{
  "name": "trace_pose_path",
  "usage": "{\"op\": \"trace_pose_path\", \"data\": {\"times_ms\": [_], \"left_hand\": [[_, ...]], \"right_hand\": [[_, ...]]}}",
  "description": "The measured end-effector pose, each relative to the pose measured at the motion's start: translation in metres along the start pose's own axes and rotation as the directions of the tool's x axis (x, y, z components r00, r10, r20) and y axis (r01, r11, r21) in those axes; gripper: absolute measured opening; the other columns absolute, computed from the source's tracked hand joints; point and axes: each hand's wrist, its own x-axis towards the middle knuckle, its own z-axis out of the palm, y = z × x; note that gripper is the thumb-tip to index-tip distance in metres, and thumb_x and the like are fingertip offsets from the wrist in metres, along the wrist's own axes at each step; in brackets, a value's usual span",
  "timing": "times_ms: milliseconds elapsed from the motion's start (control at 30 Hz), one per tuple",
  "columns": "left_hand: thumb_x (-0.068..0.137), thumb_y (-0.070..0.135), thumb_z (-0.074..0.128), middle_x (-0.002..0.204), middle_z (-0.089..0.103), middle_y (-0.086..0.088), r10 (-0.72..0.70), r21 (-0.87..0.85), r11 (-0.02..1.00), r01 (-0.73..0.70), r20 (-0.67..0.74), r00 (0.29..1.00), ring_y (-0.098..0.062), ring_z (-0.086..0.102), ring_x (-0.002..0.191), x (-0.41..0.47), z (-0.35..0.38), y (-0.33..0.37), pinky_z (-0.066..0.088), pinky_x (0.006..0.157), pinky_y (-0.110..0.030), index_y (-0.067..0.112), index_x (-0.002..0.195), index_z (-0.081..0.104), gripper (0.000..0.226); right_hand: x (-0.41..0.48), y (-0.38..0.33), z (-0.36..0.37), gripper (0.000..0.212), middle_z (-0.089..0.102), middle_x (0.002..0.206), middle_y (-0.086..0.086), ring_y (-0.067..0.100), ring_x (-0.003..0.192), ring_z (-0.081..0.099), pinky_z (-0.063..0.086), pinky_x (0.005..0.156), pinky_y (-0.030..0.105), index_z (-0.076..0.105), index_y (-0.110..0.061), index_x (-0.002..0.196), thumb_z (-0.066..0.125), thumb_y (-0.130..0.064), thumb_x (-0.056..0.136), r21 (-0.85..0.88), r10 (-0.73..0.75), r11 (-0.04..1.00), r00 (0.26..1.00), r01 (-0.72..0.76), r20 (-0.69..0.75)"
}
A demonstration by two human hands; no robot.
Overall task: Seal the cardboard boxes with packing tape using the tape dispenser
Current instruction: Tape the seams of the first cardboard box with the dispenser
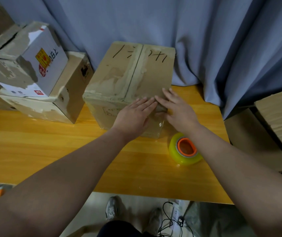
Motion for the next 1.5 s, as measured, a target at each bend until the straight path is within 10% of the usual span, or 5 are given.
{"op": "trace_pose_path", "data": {"times_ms": [200,700,967,1333,1500], "left_hand": [[0.089,0.016,0.055,0.141,0.049,-0.006,-0.013,-0.016,1.0,0.012,-0.033,0.999,-0.023,0.045,0.132,0.001,0.003,-0.002,0.024,0.11,-0.031,0.011,0.137,0.049,0.049],[0.1,0.023,0.046,0.157,0.011,0.001,0.023,0.103,0.994,-0.026,0.03,0.999,-0.012,0.01,0.145,-0.032,-0.014,-0.088,-0.002,0.112,-0.022,0.014,0.151,0.016,0.06],[0.083,0.019,0.073,0.147,0.038,-0.005,0.042,0.09,0.995,-0.05,0.096,0.994,-0.024,0.041,0.134,-0.058,-0.035,-0.184,0.027,0.11,-0.038,0.007,0.142,0.039,0.069],[0.095,0.038,0.025,0.144,0.046,-0.008,0.251,-0.089,0.966,-0.242,0.119,0.961,-0.027,0.043,0.133,-0.035,-0.033,-0.215,0.03,0.109,-0.039,0.019,0.14,0.046,0.053],[0.093,0.018,0.055,0.136,0.052,-0.018,0.342,-0.046,0.939,-0.34,0.065,0.937,-0.038,0.052,0.123,-0.035,-0.026,-0.224,0.046,0.094,-0.049,0.02,0.134,0.054,0.041]], "right_hand": [[-0.002,0.004,0.013,0.041,0.064,0.122,0.019,0.036,0.115,0.06,0.038,0.102,0.047,0.063,0.002,0.121,0.047,-0.009,0.085,-0.254,-0.338,0.925,0.918,0.282,-0.21],[-0.011,-0.016,0.024,0.038,0.06,0.129,0.012,0.028,0.125,0.053,0.041,0.103,0.03,0.063,-0.005,0.123,0.053,-0.023,0.091,-0.031,-0.068,0.998,0.94,0.062,-0.335],[-0.016,-0.04,0.024,0.067,0.051,0.138,0.02,0.032,0.13,0.047,0.034,0.11,0.049,0.051,0.002,0.133,0.046,-0.047,0.089,-0.253,0.103,0.953,0.966,-0.164,-0.239],[0.063,-0.169,0.075,0.068,0.04,0.15,0.008,0.024,0.139,0.036,0.008,0.117,0.039,0.039,-0.01,0.145,0.066,-0.033,0.088,-0.455,0.012,0.889,0.995,-0.054,-0.094],[0.07,-0.166,0.08,0.029,0.069,0.115,0.013,0.03,0.105,0.066,0.05,0.093,0.044,0.07,-0.008,0.11,0.07,-0.013,0.082,-0.384,-0.036,0.921,0.966,-0.068,-0.257]]}}
